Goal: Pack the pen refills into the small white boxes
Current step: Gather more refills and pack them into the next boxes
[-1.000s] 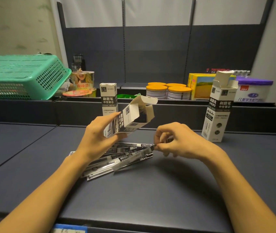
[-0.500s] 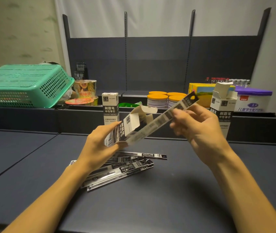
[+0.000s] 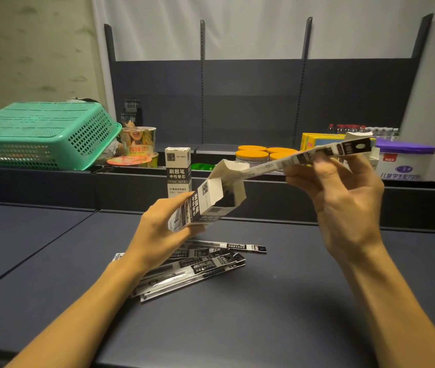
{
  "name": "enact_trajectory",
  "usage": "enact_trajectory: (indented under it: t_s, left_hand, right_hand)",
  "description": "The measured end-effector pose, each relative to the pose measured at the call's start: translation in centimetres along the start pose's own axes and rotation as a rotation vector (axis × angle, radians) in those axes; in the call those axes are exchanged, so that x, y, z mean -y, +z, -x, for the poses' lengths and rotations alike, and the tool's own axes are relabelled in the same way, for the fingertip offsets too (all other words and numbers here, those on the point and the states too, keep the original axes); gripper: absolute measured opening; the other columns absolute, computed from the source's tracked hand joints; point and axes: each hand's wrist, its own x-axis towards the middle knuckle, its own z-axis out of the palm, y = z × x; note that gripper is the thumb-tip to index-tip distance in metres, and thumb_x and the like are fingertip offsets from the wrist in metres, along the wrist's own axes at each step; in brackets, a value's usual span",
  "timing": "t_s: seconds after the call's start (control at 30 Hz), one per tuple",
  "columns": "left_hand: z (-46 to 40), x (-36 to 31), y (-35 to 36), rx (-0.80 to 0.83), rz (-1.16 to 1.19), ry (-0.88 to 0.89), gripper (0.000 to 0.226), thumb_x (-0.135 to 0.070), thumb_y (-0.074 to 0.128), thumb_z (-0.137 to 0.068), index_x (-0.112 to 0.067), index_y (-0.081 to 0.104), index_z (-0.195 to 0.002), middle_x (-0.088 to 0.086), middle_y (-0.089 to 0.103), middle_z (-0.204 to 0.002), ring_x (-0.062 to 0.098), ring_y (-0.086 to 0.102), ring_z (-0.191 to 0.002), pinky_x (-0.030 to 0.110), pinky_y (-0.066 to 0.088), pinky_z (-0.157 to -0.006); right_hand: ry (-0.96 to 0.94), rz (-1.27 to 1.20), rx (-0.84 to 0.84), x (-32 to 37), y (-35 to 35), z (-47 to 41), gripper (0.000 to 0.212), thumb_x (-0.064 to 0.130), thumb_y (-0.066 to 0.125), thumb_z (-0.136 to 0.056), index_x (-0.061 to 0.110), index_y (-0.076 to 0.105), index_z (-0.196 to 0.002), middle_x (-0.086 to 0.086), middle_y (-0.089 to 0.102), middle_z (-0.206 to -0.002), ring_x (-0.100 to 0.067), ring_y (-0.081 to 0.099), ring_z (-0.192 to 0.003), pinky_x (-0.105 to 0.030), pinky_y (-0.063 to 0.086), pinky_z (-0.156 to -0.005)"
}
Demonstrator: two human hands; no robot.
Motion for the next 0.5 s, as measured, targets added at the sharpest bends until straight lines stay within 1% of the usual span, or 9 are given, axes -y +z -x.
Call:
enact_trajectory:
  t_s: [0.07, 0.13, 0.2, 0.3, 0.37, 0.43, 0.5]
  left_hand:
    - [-0.01, 0.02, -0.02, -0.002, 0.003, 0.003, 0.071, -0.047, 0.069, -0.076, -0.029, 0.041, -0.139, -0.012, 0.052, -0.127, 0.008, 0.051, -0.111, 0.027, 0.048, -0.084]
    - [0.02, 0.14, -0.05, -0.011, 0.008, -0.007, 0.072, -0.045, 0.071, -0.076, -0.027, 0.041, -0.139, -0.012, 0.052, -0.126, 0.008, 0.052, -0.111, 0.03, 0.05, -0.085]
    - [0.08, 0.08, -0.12, -0.017, 0.015, -0.001, 0.073, -0.048, 0.07, -0.076, -0.029, 0.041, -0.14, -0.012, 0.053, -0.126, 0.009, 0.053, -0.111, 0.031, 0.051, -0.085]
    - [-0.06, -0.27, -0.12, -0.013, 0.01, 0.023, 0.07, -0.051, 0.064, -0.076, -0.035, 0.038, -0.139, -0.013, 0.053, -0.125, 0.006, 0.052, -0.11, 0.024, 0.048, -0.084]
    - [-0.17, -0.33, -0.04, -0.007, 0.003, 0.027, 0.07, -0.052, 0.064, -0.076, -0.034, 0.039, -0.139, -0.013, 0.052, -0.125, 0.005, 0.051, -0.11, 0.023, 0.046, -0.084]
    - [-0.1, -0.14, 0.02, 0.0, -0.004, 0.025, 0.07, -0.052, 0.064, -0.076, -0.03, 0.042, -0.139, -0.012, 0.052, -0.126, 0.007, 0.052, -0.111, 0.026, 0.048, -0.085]
    - [0.04, -0.03, 0.0, 0.009, -0.007, 0.025, 0.07, -0.051, 0.064, -0.076, -0.028, 0.043, -0.138, -0.011, 0.053, -0.127, 0.009, 0.052, -0.112, 0.03, 0.05, -0.085]
  right_hand:
    - [-0.025, 0.061, 0.017, -0.3, 0.16, 0.19, 0.012, 0.011, 0.057, -0.091, 0.015, 0.061, -0.101, -0.004, 0.074, -0.091, -0.03, 0.072, -0.086, -0.038, 0.059, -0.074]
    - [-0.044, 0.092, 0.022, -0.45, 0.34, 0.34, 0.013, 0.015, 0.058, -0.09, 0.014, 0.061, -0.102, -0.006, 0.074, -0.094, -0.03, 0.072, -0.087, -0.04, 0.059, -0.075]
    - [-0.051, 0.102, 0.026, -0.42, 0.39, 0.34, 0.013, 0.016, 0.058, -0.089, 0.015, 0.062, -0.102, -0.005, 0.074, -0.093, -0.03, 0.073, -0.086, -0.04, 0.059, -0.075]
    - [-0.053, 0.11, 0.03, -0.36, 0.31, 0.34, 0.013, 0.016, 0.059, -0.089, 0.015, 0.062, -0.101, -0.005, 0.074, -0.093, -0.028, 0.073, -0.084, -0.039, 0.059, -0.073]
    - [-0.068, 0.125, 0.033, -0.46, 0.39, 0.43, 0.014, 0.015, 0.059, -0.089, 0.011, 0.062, -0.102, -0.009, 0.073, -0.094, -0.028, 0.073, -0.084, -0.038, 0.06, -0.073]
    - [-0.092, 0.144, 0.048, -0.65, 0.56, 0.55, 0.015, 0.013, 0.059, -0.089, 0.008, 0.062, -0.103, -0.013, 0.072, -0.096, -0.027, 0.073, -0.085, -0.037, 0.06, -0.073]
    - [-0.134, 0.182, 0.091, -0.96, 0.65, 0.7, 0.013, 0.01, 0.06, -0.089, 0.008, 0.062, -0.102, -0.008, 0.072, -0.096, -0.024, 0.073, -0.086, -0.036, 0.06, -0.073]
